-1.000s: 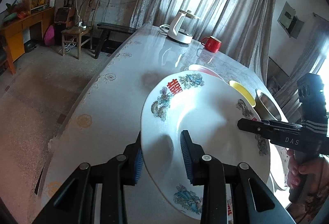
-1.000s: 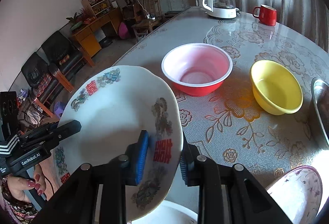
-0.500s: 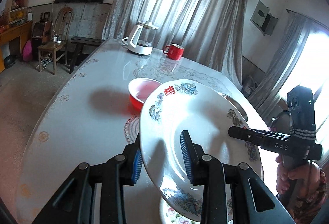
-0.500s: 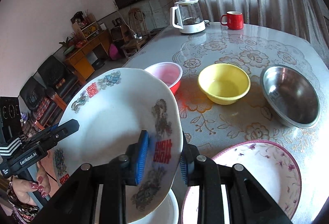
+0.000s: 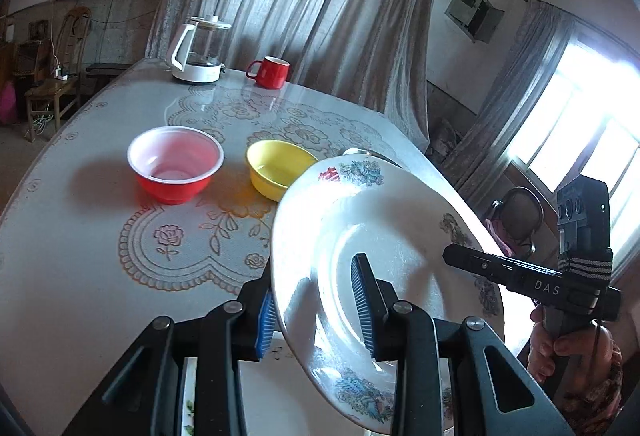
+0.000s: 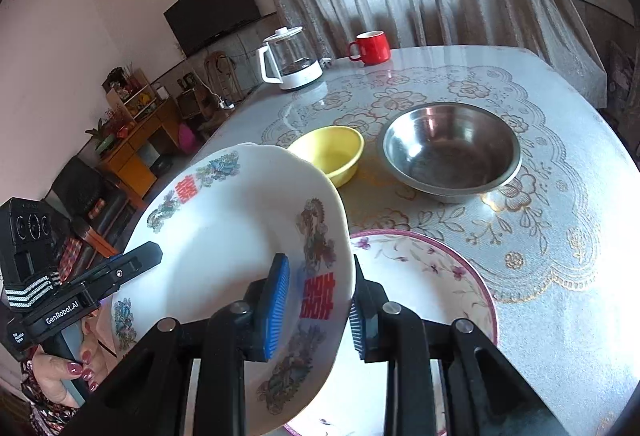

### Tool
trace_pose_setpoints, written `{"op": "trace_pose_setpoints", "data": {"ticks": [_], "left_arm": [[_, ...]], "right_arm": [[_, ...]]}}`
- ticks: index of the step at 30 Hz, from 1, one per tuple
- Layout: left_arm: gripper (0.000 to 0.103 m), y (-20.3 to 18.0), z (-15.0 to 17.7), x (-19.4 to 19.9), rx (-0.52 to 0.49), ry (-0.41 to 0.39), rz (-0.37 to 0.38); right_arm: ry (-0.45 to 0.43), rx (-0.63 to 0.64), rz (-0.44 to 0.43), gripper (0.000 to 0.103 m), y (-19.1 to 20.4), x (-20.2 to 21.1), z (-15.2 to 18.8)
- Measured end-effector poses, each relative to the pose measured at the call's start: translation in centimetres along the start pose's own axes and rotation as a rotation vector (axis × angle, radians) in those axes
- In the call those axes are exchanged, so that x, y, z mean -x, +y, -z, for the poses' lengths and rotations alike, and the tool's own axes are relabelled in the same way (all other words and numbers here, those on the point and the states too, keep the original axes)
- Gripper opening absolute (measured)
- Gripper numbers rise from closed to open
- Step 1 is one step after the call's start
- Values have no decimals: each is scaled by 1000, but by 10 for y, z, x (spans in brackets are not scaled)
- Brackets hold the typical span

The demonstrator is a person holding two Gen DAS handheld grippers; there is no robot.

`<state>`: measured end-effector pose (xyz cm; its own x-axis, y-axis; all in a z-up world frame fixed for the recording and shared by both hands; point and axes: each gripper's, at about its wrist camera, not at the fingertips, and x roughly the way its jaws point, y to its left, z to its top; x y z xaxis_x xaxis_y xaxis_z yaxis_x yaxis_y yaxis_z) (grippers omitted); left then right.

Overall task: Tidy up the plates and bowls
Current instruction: 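Carry the red-character plate over the pink-rim plate and lower it on top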

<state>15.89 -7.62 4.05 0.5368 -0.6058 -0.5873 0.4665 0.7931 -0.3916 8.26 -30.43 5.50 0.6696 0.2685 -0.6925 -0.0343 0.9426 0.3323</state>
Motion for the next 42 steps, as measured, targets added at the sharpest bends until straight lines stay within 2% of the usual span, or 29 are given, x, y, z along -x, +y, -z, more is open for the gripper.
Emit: {"op": "trace_pose_setpoints", "data": {"ticks": [11, 23, 34, 38, 42], "left_arm": [[38, -36, 13, -47, -29, 87, 41], [38, -49, 30, -82, -70, 189, 3], [38, -43, 35, -88, -82, 232, -47], [44, -45, 31, -90, -89, 250, -42], [46, -51, 29, -96, -122, 259, -68]], "right_arm": [[-11, -120, 42, 27, -61, 13, 28], [16, -206, 48, 27, -98, 5, 49], [43, -227, 49, 27, -101, -7, 54], [50, -204, 81, 27, -99, -14, 52], [53, -190, 105, 27, -98, -15, 52]]}}
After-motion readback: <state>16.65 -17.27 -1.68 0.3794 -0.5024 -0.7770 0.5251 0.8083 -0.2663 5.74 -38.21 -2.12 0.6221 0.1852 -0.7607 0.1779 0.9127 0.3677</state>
